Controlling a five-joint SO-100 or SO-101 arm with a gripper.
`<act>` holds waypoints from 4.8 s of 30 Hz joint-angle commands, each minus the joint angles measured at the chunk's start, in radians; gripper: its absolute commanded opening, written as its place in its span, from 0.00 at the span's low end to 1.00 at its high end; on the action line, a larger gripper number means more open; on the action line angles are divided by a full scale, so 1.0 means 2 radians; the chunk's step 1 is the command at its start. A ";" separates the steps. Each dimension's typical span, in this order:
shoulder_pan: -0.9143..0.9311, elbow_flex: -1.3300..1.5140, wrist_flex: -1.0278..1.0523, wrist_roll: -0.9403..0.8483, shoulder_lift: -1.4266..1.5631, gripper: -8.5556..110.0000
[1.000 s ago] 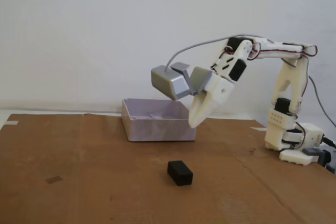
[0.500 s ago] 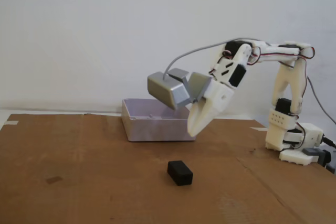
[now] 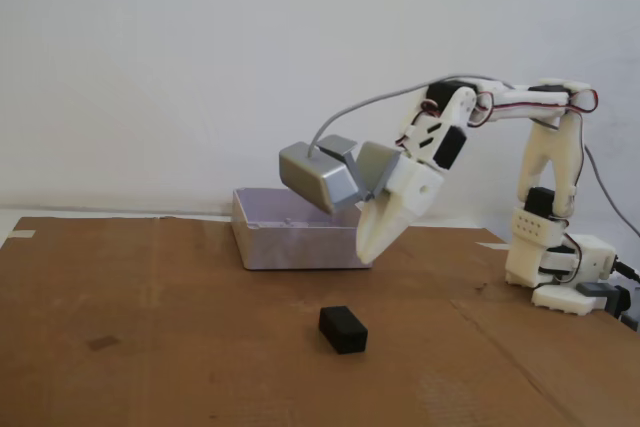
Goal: Grasp a block and put it in the box.
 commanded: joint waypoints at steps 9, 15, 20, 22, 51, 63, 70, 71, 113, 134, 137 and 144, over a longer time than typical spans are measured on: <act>-0.001 -0.087 -0.021 0.002 -0.037 0.08; -0.001 -0.116 -0.021 0.002 -0.072 0.07; -0.002 -0.133 -0.020 0.002 -0.092 0.07; -0.002 -0.137 -0.017 0.002 -0.093 0.07; -0.003 -0.205 0.102 -0.007 -0.106 0.07; -0.008 -0.277 0.142 -0.007 -0.153 0.08; -0.009 -0.277 0.142 -0.007 -0.163 0.08; -0.009 -0.277 0.142 -0.007 -0.163 0.08; -0.038 -0.272 0.104 0.028 -0.170 0.44; -0.055 -0.272 0.065 0.053 -0.197 0.56; -0.057 -0.275 0.064 0.053 -0.204 0.57; -0.058 -0.278 0.064 0.053 -0.216 0.56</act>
